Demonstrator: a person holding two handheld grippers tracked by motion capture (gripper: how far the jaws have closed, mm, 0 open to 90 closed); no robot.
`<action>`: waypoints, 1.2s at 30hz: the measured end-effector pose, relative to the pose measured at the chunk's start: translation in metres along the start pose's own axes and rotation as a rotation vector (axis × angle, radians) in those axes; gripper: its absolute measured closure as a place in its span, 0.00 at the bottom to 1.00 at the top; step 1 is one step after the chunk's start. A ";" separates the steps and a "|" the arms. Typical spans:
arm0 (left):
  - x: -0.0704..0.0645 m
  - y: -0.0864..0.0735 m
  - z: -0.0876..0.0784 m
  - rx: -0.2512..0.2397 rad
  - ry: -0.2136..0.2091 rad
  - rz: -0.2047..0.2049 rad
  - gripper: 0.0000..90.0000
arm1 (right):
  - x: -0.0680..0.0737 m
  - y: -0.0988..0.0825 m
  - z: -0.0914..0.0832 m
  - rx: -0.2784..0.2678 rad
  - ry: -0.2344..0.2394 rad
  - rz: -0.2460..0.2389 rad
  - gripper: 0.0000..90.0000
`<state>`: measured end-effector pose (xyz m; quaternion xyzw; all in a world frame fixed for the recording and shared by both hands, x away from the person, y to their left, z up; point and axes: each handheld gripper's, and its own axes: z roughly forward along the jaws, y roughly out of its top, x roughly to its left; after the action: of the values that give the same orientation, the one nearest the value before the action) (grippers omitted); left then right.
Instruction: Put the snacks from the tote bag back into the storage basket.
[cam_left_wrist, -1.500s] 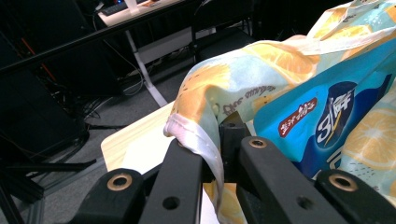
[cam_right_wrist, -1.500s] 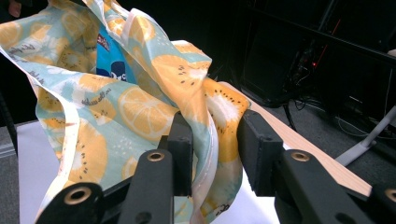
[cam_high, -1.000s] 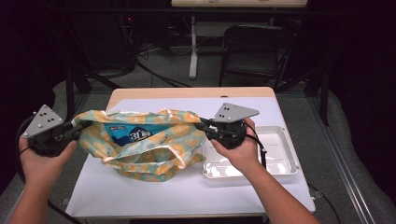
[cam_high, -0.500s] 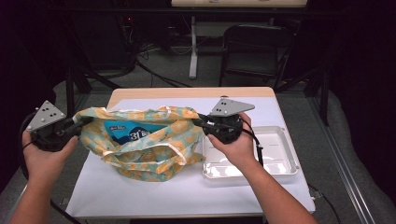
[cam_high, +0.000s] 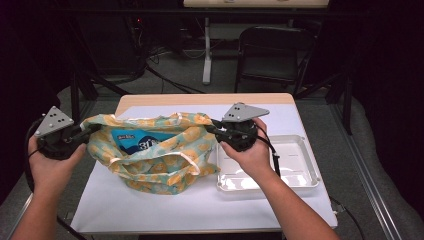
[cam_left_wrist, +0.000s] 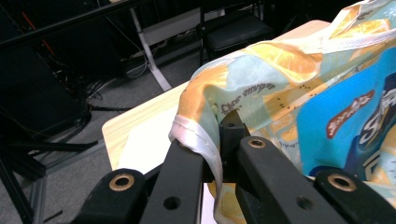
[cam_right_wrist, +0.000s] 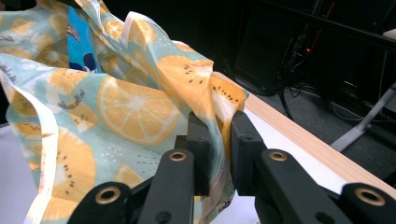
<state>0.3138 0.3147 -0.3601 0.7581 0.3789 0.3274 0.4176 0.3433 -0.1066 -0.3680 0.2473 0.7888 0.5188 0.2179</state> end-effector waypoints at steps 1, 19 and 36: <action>0.000 0.000 0.001 0.003 0.004 0.002 1.00 | 0.000 0.000 0.001 0.003 -0.001 0.004 0.89; -0.001 -0.017 0.013 0.055 -0.006 -0.007 1.00 | -0.004 -0.011 0.015 0.103 -0.003 0.024 0.90; -0.004 -0.040 0.015 0.069 -0.025 -0.031 1.00 | 0.008 -0.025 0.016 0.157 0.035 -0.003 0.90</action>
<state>0.3121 0.3202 -0.4024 0.7701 0.3966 0.2981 0.4011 0.3424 -0.0990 -0.3975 0.2533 0.8311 0.4594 0.1846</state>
